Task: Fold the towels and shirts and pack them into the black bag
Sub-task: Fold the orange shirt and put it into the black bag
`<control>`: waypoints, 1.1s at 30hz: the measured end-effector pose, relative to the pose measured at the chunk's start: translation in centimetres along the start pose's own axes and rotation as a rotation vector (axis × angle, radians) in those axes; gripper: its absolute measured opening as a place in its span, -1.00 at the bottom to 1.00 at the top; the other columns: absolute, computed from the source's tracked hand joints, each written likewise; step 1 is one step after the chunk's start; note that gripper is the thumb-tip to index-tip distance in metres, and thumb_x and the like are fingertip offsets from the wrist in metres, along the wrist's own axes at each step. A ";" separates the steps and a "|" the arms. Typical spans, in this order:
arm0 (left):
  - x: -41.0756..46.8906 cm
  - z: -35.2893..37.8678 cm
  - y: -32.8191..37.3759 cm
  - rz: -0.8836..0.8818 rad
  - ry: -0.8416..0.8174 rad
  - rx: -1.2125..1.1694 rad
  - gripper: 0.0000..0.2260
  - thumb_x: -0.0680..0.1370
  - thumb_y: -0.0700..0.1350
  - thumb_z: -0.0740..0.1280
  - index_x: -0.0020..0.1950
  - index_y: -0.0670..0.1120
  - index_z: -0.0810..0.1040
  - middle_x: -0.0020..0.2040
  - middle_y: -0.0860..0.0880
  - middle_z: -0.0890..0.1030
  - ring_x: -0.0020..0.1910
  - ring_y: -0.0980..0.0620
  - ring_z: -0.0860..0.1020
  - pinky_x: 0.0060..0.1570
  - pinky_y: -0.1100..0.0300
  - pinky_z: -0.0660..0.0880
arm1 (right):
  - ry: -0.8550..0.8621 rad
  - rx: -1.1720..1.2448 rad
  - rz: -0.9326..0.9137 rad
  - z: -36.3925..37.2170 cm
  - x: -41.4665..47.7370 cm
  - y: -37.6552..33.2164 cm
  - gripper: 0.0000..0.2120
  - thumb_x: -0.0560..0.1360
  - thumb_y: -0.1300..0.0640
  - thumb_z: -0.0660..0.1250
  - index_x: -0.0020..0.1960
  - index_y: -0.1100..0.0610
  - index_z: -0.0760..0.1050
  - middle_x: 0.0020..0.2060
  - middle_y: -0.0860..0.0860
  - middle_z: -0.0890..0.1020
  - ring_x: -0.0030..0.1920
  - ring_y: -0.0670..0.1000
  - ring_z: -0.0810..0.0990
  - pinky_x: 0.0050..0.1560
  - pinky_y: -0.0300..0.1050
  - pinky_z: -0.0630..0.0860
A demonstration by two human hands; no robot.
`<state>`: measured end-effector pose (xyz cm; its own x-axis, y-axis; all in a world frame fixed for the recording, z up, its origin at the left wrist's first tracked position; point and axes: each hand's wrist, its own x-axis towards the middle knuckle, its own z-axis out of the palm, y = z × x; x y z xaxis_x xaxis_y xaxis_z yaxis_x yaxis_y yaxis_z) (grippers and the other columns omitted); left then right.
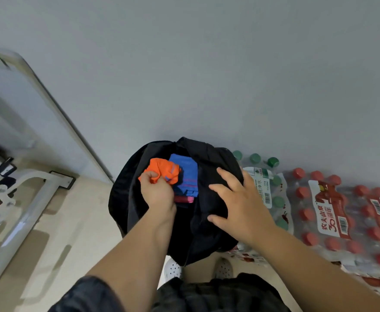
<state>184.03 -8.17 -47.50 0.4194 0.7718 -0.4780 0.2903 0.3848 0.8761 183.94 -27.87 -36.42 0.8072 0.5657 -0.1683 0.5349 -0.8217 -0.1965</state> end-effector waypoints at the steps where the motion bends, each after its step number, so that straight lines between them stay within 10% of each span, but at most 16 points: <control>1: 0.1 0.8 0.2 -0.030 0.032 -0.036 -0.70 0.41 -0.29 0.24 -0.22 0.16 0.44 -0.19 0.01 0.54 -0.22 0.01 0.49 -0.15 0.08 0.48 | -0.011 0.008 -0.005 0.0 -0.1 0.1 -0.29 0.40 -0.28 0.44 0.48 -0.13 0.34 0.59 -0.16 0.07 0.57 0.19 -0.13 0.53 0.22 0.14; 9: 1.6 0.6 -0.8 0.213 -0.069 0.697 -0.67 0.59 0.13 0.29 0.33 0.09 0.52 0.21 -0.18 0.48 0.07 -0.21 0.56 0.11 0.08 0.43 | -0.029 0.055 -0.013 -0.7 0.8 0.6 -0.18 0.43 -0.21 0.44 0.58 -0.02 0.20 0.59 -0.17 0.01 0.56 0.12 -0.15 0.51 -0.03 -0.09; 13: 2.1 -0.8 0.4 0.437 -0.174 1.145 -0.73 0.56 0.19 0.29 0.06 0.02 0.56 -0.02 -0.11 0.61 -0.06 -0.22 0.58 -0.14 0.03 0.47 | 0.011 0.074 -0.012 -0.4 1.1 0.9 -0.18 0.42 -0.22 0.45 0.57 0.01 0.25 0.59 -0.15 0.08 0.56 0.14 -0.08 0.46 -0.09 -0.14; 19: 5.3 -0.4 0.2 1.319 -0.478 1.135 -0.85 0.49 -0.16 0.37 0.02 -0.15 0.64 0.03 -0.17 0.59 0.03 -0.23 0.54 -0.04 -0.03 0.51 | -0.002 0.069 -0.017 -0.6 1.1 1.3 -0.20 0.43 -0.23 0.44 0.56 0.01 0.26 0.58 -0.17 0.08 0.55 0.08 -0.10 0.49 -0.09 -0.08; 23: 5.7 -1.5 -0.5 1.140 -0.635 1.452 -0.48 0.61 -0.03 -0.03 0.53 -0.16 0.33 0.54 -0.18 0.32 0.54 -0.21 0.26 0.51 -0.07 0.15 | -0.006 0.023 0.002 -0.4 1.3 1.6 -0.19 0.43 -0.21 0.43 0.57 0.05 0.24 0.58 -0.15 0.09 0.54 0.09 -0.11 0.45 -0.13 -0.12; 27: 5.3 -2.7 -0.5 1.033 -0.619 1.618 -0.37 0.66 0.23 -0.12 0.63 -0.08 -0.10 0.63 -0.06 -0.12 0.62 -0.07 -0.14 0.57 -0.04 -0.11 | 0.005 -0.033 0.050 -0.2 1.5 2.4 -0.17 0.44 -0.17 0.44 0.57 0.13 0.22 0.59 -0.07 0.13 0.56 0.17 0.01 0.49 -0.07 -0.02; 33: 6.4 -2.4 -0.7 0.827 -0.697 1.760 -0.32 0.64 0.25 -0.11 0.62 -0.10 -0.22 0.63 -0.11 -0.24 0.61 -0.08 -0.21 0.58 -0.04 -0.13 | -0.021 -0.014 0.041 -0.3 1.9 2.3 -0.16 0.44 -0.20 0.42 0.60 0.04 0.16 0.61 -0.09 0.06 0.57 0.17 -0.03 0.53 0.04 0.10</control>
<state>184.50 -2.28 -51.04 0.9170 0.0270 -0.3980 0.0587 -0.9960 0.0676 186.72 -28.70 -36.86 0.8230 0.5331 -0.1962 0.5055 -0.8448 -0.1752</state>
